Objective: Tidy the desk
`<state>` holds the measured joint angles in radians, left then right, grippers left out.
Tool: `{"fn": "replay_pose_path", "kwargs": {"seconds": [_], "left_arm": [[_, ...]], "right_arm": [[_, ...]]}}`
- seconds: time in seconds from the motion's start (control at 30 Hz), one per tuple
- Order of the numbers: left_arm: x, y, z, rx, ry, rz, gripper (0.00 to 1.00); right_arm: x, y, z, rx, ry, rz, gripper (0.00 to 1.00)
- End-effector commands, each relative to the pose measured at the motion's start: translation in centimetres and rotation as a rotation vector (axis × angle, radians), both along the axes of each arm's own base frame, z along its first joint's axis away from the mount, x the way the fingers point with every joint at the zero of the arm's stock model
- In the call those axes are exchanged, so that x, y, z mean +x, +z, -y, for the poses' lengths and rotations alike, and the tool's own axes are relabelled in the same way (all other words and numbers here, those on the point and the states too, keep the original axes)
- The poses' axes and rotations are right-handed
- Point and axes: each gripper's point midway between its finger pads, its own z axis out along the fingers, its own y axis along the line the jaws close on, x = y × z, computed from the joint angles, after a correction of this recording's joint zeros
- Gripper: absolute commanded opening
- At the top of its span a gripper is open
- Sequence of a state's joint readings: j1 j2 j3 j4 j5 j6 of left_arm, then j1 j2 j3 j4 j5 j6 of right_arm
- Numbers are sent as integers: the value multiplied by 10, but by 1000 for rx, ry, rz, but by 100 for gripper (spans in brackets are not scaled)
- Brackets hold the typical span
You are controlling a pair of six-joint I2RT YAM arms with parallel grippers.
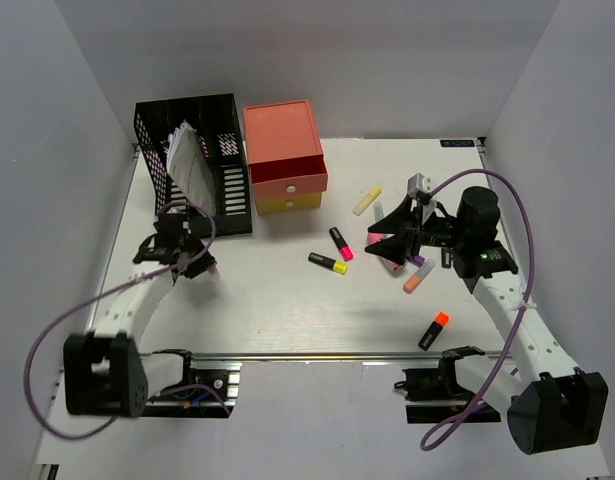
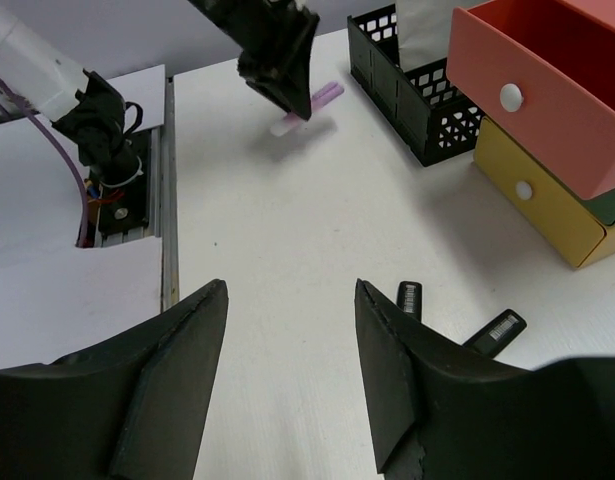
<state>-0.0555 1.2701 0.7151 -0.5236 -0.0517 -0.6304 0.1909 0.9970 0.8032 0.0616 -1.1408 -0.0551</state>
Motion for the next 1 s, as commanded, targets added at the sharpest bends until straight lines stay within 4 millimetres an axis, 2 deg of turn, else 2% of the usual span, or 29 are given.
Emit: {"fn": "replay_pose_path", "kwargs": {"seconds": [0.0, 0.03, 0.07, 0.1, 0.23, 0.3, 0.33, 0.4, 0.47, 0.5, 0.57, 0.6, 0.63, 0.67, 0.7, 0.73, 0.77, 0.8, 0.83, 0.87, 0.9, 0.93, 0.97], "left_arm": [[-1, 72, 36, -142, -182, 219, 0], [-5, 88, 47, -177, -258, 270, 0], [-9, 103, 51, -182, -308, 321, 0], [-13, 127, 53, -155, -373, 423, 0], [-24, 193, 78, -136, -638, 670, 0], [-22, 223, 88, -102, -754, 780, 0], [-19, 240, 100, -125, -838, 865, 0], [-13, 258, 108, -93, -929, 974, 0], [1, 286, 113, -26, -999, 1116, 0], [4, 295, 117, -7, -1039, 1150, 0], [25, 298, 118, 46, -1089, 1168, 0], [32, 315, 118, 107, -1124, 1206, 0], [37, 316, 120, 135, -1149, 1205, 0], [53, 309, 116, 211, -1171, 1199, 0], [59, 319, 115, 257, -1183, 1221, 0], [64, 319, 118, 283, -1204, 1223, 0], [76, 313, 121, 320, -1243, 1218, 0], [83, 315, 122, 336, -1254, 1228, 0], [89, 328, 126, 366, -1266, 1265, 0], [95, 329, 130, 365, -1271, 1271, 0], [109, 321, 133, 352, -1274, 1255, 0], [115, 334, 137, 372, -1276, 1288, 0], [129, 323, 145, 357, -1298, 1266, 0]], "right_arm": [[-2, 7, 0, 13, 31, 32, 59], [-2, 7, 0, 12, 28, 34, 59], [-1, 7, 0, 13, 28, 34, 59], [-1, 7, 1, 11, 26, 32, 59], [2, 5, 1, 4, 16, 37, 58], [4, 4, 2, 0, 6, 37, 58], [6, 3, 3, -3, -1, 38, 58], [10, 0, 5, -12, -19, 38, 58], [16, -1, 8, -20, -45, 49, 59], [17, -2, 9, -22, -51, 46, 59], [20, -1, 12, -26, -69, 52, 59], [21, -2, 12, -27, -70, 54, 59], [21, -2, 13, -28, -71, 55, 59], [22, -3, 14, -29, -77, 55, 59], [22, -3, 14, -30, -77, 58, 59], [24, -3, 15, -32, -83, 58, 59], [24, -2, 16, -34, -85, 62, 58], [26, -3, 18, -36, -96, 64, 59], [26, -3, 17, -38, -95, 70, 59], [27, -3, 19, -41, -103, 70, 59], [27, -3, 18, -41, -100, 73, 59], [28, -3, 19, -42, -106, 76, 59], [28, -3, 21, -43, -111, 76, 59]]}}
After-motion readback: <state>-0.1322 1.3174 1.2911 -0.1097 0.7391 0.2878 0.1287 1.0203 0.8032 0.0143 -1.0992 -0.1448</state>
